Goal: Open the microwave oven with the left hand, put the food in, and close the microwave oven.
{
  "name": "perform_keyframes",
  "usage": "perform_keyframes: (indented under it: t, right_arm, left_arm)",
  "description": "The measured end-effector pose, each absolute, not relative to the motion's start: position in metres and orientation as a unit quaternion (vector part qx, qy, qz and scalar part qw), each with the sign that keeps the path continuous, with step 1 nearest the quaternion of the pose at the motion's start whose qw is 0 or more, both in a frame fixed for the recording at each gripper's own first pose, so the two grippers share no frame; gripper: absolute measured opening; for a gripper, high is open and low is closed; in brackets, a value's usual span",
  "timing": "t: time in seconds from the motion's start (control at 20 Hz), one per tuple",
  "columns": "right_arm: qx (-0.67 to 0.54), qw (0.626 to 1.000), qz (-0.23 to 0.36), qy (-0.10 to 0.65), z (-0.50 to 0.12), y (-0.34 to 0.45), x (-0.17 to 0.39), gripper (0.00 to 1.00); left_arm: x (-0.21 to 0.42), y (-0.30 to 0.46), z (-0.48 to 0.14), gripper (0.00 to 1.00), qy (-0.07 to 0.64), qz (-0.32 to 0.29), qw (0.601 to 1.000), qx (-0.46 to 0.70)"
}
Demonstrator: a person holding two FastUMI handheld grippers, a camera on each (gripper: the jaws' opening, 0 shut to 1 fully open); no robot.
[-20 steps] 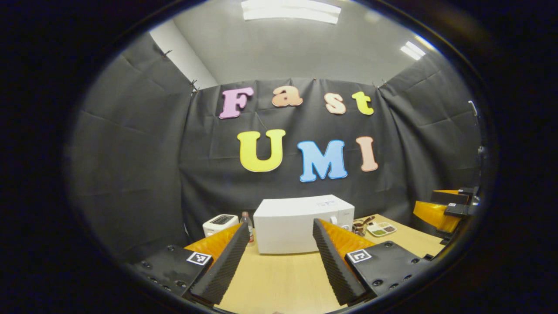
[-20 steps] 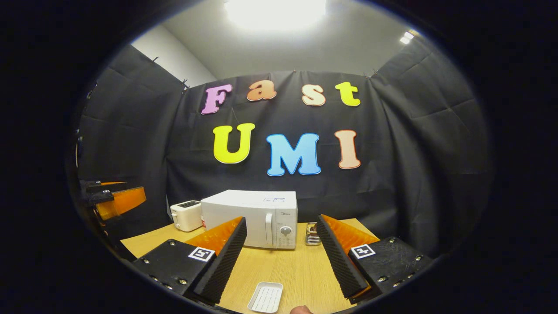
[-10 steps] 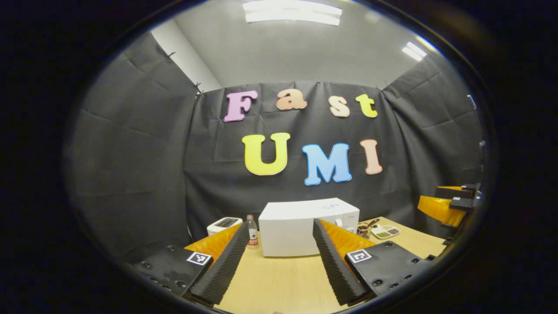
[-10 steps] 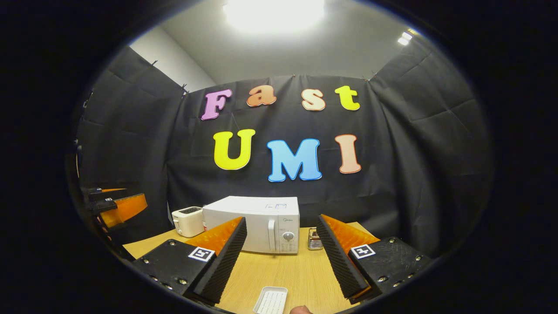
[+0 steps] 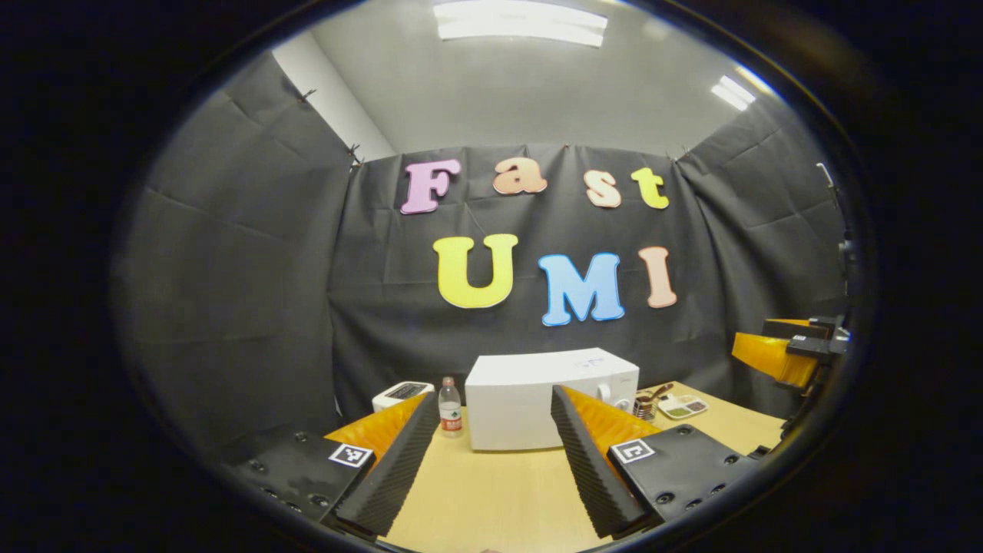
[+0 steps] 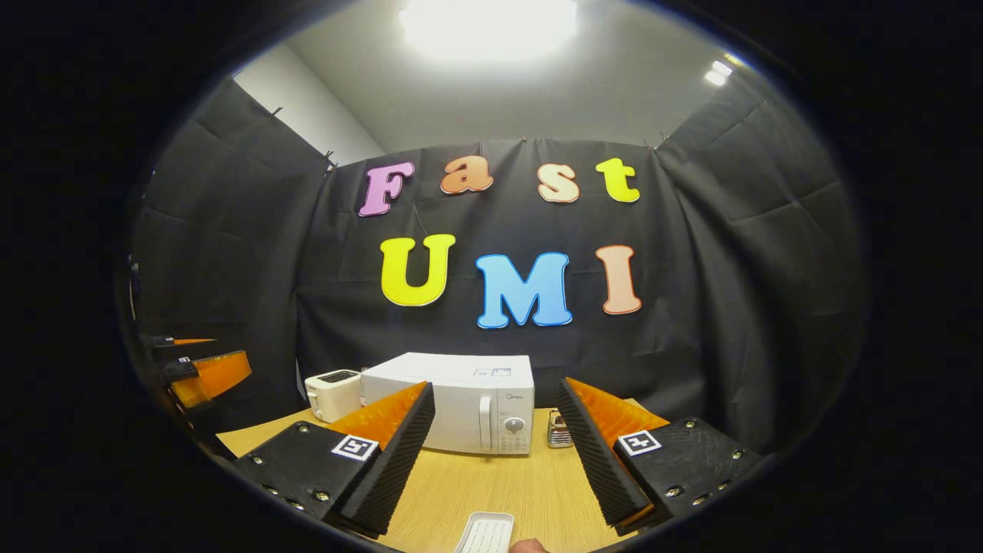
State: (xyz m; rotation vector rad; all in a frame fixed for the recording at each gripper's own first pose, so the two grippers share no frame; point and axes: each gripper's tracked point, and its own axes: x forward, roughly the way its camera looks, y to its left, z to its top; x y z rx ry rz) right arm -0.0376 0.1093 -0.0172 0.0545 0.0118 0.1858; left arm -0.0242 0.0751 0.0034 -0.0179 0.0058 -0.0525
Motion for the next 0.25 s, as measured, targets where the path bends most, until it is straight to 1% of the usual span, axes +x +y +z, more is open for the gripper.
perform_keyframes:
  t: [0.25]
  right_arm:
    - [0.033, 0.996, 0.085, -0.002, -0.0105, 0.1131, -0.0385, 0.98]
  left_arm:
    - [-0.0278, 0.0864, 0.0113, 0.96, -0.004, -0.030, 1.000, 0.005]
